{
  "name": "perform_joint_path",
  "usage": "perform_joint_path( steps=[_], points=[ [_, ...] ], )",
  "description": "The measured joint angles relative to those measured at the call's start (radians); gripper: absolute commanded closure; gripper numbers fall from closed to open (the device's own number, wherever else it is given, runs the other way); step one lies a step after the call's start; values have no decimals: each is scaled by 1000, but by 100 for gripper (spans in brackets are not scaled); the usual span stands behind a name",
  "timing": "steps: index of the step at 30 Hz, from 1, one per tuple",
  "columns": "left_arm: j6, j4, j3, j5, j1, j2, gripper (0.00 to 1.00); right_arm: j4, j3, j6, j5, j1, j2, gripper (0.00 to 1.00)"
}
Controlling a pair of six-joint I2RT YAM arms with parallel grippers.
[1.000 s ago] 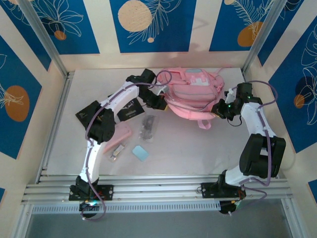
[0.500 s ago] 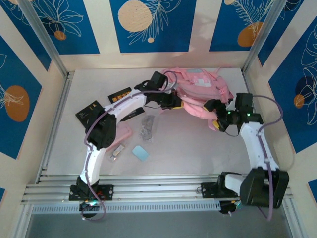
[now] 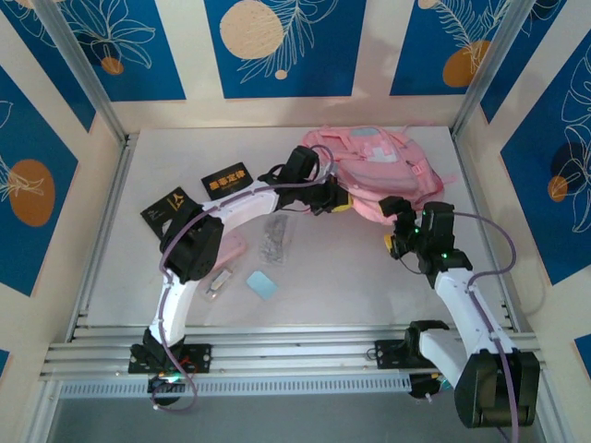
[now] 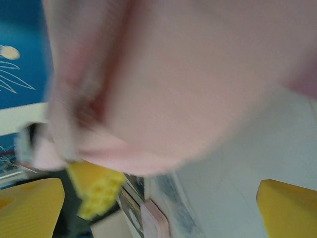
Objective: Pack the student bag
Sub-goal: Unzip the student bag at the top-right of the table.
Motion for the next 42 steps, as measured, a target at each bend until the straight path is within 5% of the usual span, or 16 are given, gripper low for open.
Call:
perform_joint_path(
  steps=[4, 6, 8, 9, 15, 23, 30, 32, 34, 35, 38, 42],
  points=[
    [0, -2, -28, 0, 0, -11, 100, 106, 21, -5, 22, 8, 136, 19],
    [0, -1, -28, 0, 2, -13, 100, 142, 29, -10, 23, 12, 206, 47],
    [4, -1, -28, 0, 5, -13, 100, 175, 39, -11, 20, 13, 270, 91],
    [6, -3, -28, 0, 8, -13, 100, 182, 43, -11, 18, 13, 289, 100],
    [136, -137, 8, -5, 48, -13, 100, 134, 109, -58, 14, 23, 288, 100],
    [581, -617, 339, -174, 144, 63, 100, 20, 160, -178, -15, 24, 206, 100],
    [629, -674, 380, -328, 201, 129, 100, -51, 160, -211, -31, 32, 206, 100],
    [614, -673, 401, -335, 200, 153, 100, -56, 161, -217, -32, 42, 206, 83],
    [599, -666, 407, -335, 200, 162, 87, -70, 169, -223, -40, 53, 208, 55],
    [591, -656, 408, -343, 201, 163, 73, -100, 182, -232, -46, 64, 207, 47],
    [572, -636, 409, -376, 224, 162, 40, -192, 232, -271, -49, 104, 207, 37],
    [561, -614, 351, -400, 265, 136, 35, -281, 325, -315, -51, 163, 212, 36]
  ],
)
